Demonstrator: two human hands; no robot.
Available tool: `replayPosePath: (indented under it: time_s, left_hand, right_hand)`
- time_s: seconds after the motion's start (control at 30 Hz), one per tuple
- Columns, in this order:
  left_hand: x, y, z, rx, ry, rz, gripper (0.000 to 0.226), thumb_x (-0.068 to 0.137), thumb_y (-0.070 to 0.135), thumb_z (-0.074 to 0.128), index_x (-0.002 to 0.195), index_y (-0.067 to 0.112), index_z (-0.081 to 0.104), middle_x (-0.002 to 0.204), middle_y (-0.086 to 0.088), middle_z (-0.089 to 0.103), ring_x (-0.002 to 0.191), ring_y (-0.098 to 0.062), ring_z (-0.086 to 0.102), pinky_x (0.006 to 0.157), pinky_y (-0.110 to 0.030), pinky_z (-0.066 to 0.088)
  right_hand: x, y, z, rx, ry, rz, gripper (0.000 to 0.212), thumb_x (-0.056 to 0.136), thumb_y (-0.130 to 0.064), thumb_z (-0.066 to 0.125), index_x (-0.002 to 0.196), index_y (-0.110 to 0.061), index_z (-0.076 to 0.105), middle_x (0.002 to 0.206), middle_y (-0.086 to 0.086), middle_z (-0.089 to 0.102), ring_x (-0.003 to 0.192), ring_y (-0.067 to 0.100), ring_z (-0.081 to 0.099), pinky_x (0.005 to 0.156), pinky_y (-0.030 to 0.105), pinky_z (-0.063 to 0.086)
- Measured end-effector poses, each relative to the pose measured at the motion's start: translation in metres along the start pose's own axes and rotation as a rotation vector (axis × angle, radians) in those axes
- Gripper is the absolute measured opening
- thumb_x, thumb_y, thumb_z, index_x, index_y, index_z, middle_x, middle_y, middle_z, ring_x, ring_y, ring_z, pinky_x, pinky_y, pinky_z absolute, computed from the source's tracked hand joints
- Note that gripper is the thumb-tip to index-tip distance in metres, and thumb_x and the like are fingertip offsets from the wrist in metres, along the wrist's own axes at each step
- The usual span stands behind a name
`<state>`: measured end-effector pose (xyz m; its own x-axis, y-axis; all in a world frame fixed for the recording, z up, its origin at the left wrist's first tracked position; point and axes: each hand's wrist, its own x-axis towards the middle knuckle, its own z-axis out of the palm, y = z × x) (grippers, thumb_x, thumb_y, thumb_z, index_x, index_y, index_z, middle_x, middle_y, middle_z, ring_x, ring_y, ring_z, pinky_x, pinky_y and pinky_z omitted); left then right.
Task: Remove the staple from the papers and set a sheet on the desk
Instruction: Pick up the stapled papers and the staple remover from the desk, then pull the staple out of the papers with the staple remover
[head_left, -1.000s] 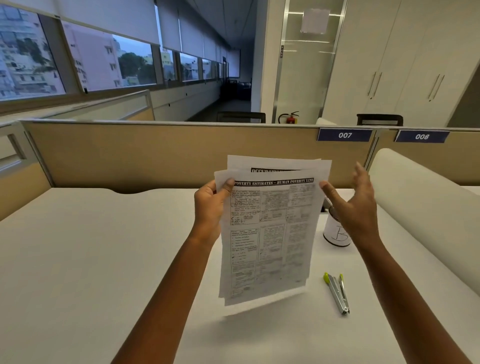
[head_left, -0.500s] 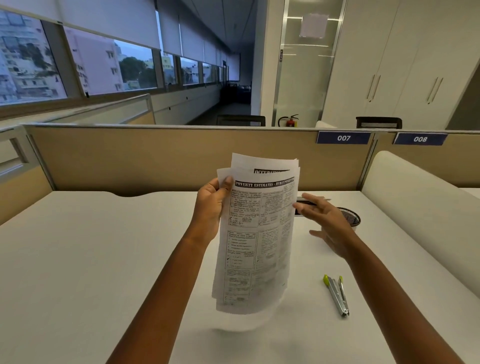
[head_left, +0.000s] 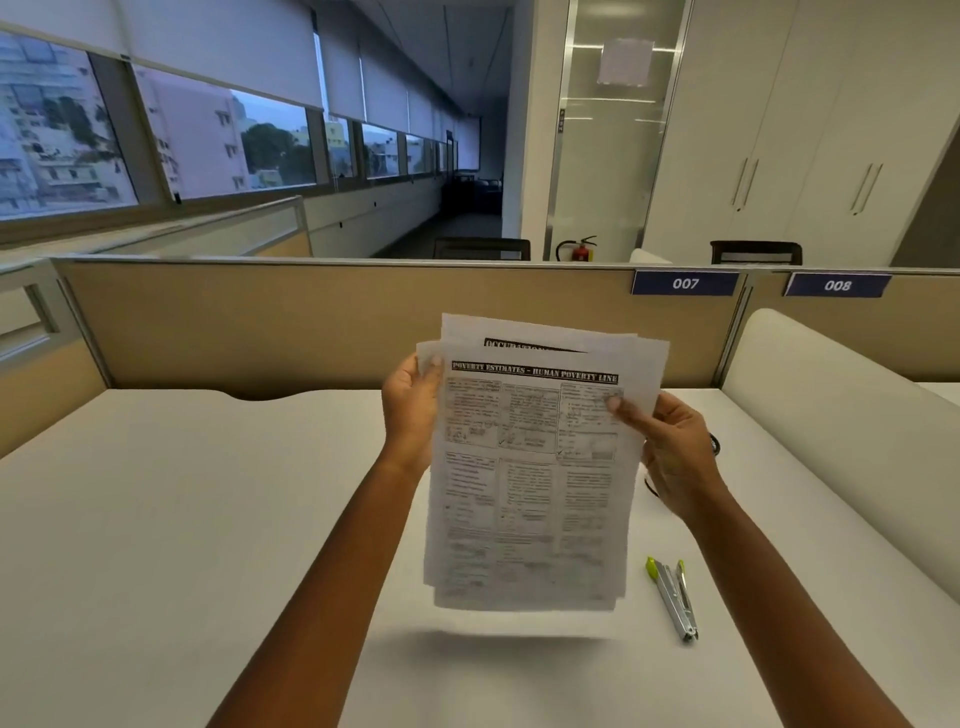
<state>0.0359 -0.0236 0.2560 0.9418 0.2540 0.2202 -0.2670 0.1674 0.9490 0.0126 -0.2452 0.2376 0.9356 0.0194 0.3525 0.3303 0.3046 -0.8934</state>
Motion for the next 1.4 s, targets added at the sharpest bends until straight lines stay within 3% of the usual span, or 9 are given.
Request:
replayPosePath:
  time_s: [0.1, 0.17, 0.27, 0.5, 0.67, 0.83, 1.03, 1.17, 1.4]
  left_hand:
    - [0.002, 0.001, 0.004, 0.106, 0.068, -0.107, 0.047, 0.092, 0.041, 0.033, 0.123, 0.008, 0.045, 0.125, -0.012, 0.055, 0.115, -0.023, 0.049, 0.084, -0.029, 0.041]
    - [0.001, 0.011, 0.007, -0.025, -0.009, -0.296, 0.058, 0.089, 0.056, 0.024, 0.114, 0.012, 0.053, 0.111, -0.015, 0.060, 0.113, -0.030, 0.049, 0.097, -0.044, 0.038]
    - [0.009, 0.019, 0.002, -0.217, -0.111, -0.495, 0.065, 0.079, 0.066, 0.037, 0.109, 0.010, 0.055, 0.090, -0.012, 0.062, 0.093, -0.030, 0.058, 0.086, -0.046, 0.047]
    - [0.012, 0.009, -0.013, -0.024, -0.025, -0.522, 0.019, 0.085, 0.008, 0.053, 0.103, 0.001, 0.056, 0.104, -0.016, 0.060, 0.073, -0.023, 0.059, 0.072, -0.038, 0.049]
    - [0.003, -0.003, -0.018, 0.060, -0.007, -0.478, 0.028, 0.084, 0.008, 0.057, 0.108, -0.005, 0.056, 0.102, -0.017, 0.063, 0.070, -0.022, 0.060, 0.071, -0.038, 0.050]
    - [-0.009, -0.017, -0.021, 0.077, 0.023, -0.424, 0.030, 0.083, 0.013, 0.059, 0.108, -0.003, 0.058, 0.093, -0.014, 0.063, 0.067, -0.020, 0.060, 0.058, -0.029, 0.049]
    - [-0.025, -0.032, -0.026, 0.031, 0.030, -0.429, 0.031, 0.081, 0.023, 0.062, 0.105, 0.003, 0.061, 0.090, -0.011, 0.068, 0.077, -0.023, 0.064, 0.068, -0.031, 0.052]
    - [-0.036, -0.039, -0.026, -0.015, -0.009, -0.456, 0.022, 0.083, 0.028, 0.058, 0.095, 0.011, 0.063, 0.085, -0.007, 0.068, 0.078, -0.022, 0.065, 0.073, -0.035, 0.052]
    - [-0.050, -0.046, -0.027, -0.089, -0.022, -0.537, 0.026, 0.085, 0.024, 0.055, 0.105, 0.010, 0.061, 0.092, -0.010, 0.067, 0.079, -0.023, 0.063, 0.075, -0.037, 0.050]
  right_hand:
    - [-0.007, -0.005, 0.012, -0.281, 0.147, -0.275, 0.018, 0.062, -0.037, 0.075, 0.079, -0.033, 0.072, 0.073, -0.018, 0.074, 0.068, 0.010, 0.068, 0.061, 0.029, 0.058]
    - [-0.014, -0.004, 0.021, -0.533, 0.133, -0.506, 0.011, 0.073, -0.036, 0.068, 0.083, -0.035, 0.072, 0.077, -0.018, 0.072, 0.072, 0.003, 0.064, 0.068, 0.020, 0.053]
    - [-0.031, 0.007, 0.036, -0.890, 0.047, -0.793, 0.021, 0.078, 0.001, 0.059, 0.089, -0.012, 0.073, 0.086, 0.001, 0.071, 0.082, 0.002, 0.061, 0.079, 0.004, 0.044]
    - [-0.061, 0.051, 0.043, -1.274, -0.296, -1.073, 0.022, 0.094, -0.024, 0.045, 0.112, -0.018, 0.055, 0.100, 0.009, 0.073, 0.096, 0.021, 0.068, 0.082, 0.030, 0.057]
    - [-0.072, 0.072, 0.023, -1.335, -0.437, -0.821, 0.042, 0.089, -0.051, 0.038, 0.117, -0.024, 0.054, 0.113, 0.004, 0.069, 0.108, 0.014, 0.059, 0.095, 0.027, 0.047]
    - [-0.065, 0.097, -0.022, -1.331, 0.075, -0.392, 0.022, 0.086, -0.029, 0.054, 0.092, -0.015, 0.069, 0.093, 0.007, 0.069, 0.089, 0.021, 0.063, 0.071, 0.028, 0.051]
    - [-0.071, 0.120, -0.078, -1.511, 0.367, 0.448, 0.042, 0.085, -0.026, 0.058, 0.124, -0.009, 0.052, 0.128, 0.021, 0.045, 0.117, 0.039, 0.042, 0.089, 0.050, 0.041]
    - [-0.080, 0.130, -0.093, -1.495, 0.426, 0.613, 0.050, 0.087, -0.038, 0.052, 0.127, -0.008, 0.046, 0.120, 0.024, 0.046, 0.111, 0.040, 0.044, 0.088, 0.051, 0.042]
    - [-0.087, 0.138, -0.101, -1.426, 0.369, 0.706, 0.038, 0.085, -0.014, 0.054, 0.118, 0.004, 0.047, 0.107, 0.031, 0.051, 0.099, 0.044, 0.052, 0.082, 0.043, 0.045]
